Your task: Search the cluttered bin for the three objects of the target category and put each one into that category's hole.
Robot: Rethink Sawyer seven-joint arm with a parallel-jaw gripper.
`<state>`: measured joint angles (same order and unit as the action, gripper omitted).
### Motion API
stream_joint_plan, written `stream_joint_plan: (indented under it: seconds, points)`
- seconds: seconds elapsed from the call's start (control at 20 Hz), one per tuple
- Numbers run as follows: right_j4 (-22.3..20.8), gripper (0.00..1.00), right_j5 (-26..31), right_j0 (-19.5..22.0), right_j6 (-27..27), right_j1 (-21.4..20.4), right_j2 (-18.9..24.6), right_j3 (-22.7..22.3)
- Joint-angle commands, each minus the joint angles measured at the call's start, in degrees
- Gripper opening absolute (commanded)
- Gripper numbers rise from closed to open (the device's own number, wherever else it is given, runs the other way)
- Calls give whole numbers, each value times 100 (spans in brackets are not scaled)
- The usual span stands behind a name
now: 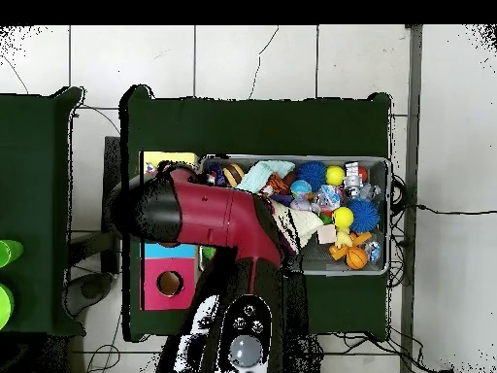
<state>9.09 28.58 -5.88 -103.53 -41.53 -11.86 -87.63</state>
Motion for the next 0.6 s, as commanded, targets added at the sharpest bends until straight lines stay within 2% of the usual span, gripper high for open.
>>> stream_joint_plan:
  seconds: [0.05, 0.25, 0.6]
  points:
    - [120, 0, -467, 65, -1113, 1051, 508, 174]
    - [370, 0, -325, 33, -1203, 1179, 609, 153]
    - [776, 0, 337, -457, -1732, 1401, 250, 564]
